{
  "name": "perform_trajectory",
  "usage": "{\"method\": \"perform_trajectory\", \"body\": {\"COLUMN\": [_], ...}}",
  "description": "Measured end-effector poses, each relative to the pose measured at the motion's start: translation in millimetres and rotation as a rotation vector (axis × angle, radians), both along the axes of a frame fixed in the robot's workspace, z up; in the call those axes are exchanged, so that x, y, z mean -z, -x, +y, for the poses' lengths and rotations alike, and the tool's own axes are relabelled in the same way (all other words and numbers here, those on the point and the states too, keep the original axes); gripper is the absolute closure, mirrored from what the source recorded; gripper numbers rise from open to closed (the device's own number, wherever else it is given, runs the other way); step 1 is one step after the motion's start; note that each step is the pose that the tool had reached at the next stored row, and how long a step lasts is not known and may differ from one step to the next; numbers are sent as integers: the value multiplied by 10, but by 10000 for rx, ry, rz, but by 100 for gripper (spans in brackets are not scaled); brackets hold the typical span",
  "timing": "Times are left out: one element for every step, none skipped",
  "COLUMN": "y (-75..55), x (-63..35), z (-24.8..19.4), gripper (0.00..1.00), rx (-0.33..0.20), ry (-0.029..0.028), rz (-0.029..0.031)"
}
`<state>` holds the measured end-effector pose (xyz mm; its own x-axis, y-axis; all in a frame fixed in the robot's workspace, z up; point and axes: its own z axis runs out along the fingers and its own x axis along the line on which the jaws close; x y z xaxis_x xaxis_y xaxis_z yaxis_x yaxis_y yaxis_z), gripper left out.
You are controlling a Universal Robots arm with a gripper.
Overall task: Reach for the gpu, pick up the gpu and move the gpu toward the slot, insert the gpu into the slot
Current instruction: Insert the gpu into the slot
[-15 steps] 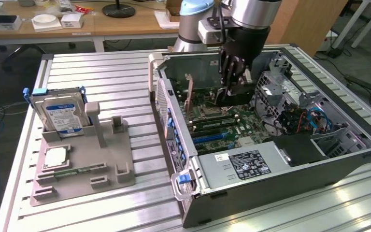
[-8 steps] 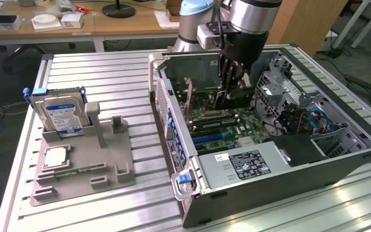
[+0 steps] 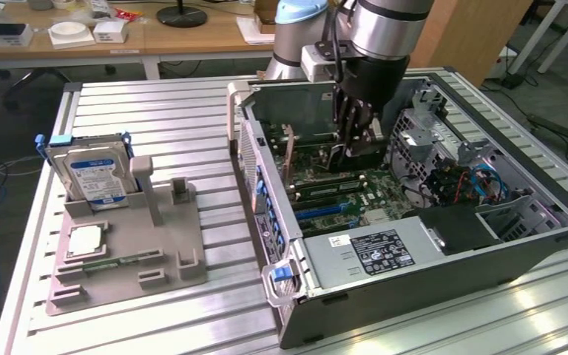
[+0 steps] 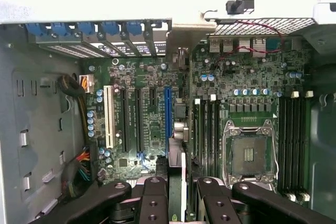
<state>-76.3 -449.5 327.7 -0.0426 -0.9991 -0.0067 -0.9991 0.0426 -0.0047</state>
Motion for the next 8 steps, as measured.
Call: {"method": "perform_trajectory", "body": {"y": [1, 2, 2, 3, 3, 3, 3, 3], "x": [6, 11, 16, 21, 25, 30, 36, 42], "z": [-6, -12, -18, -24, -30, -37, -43, -49], "gripper": [74, 74, 74, 74, 74, 74, 74, 74], "rx": [0, 0, 0, 0, 0, 0, 0, 1], "ry": [-2, -2, -2, -1, -1, -2, -3, -3], "rz": [0, -1, 0, -1, 0, -1, -1, -1]}}
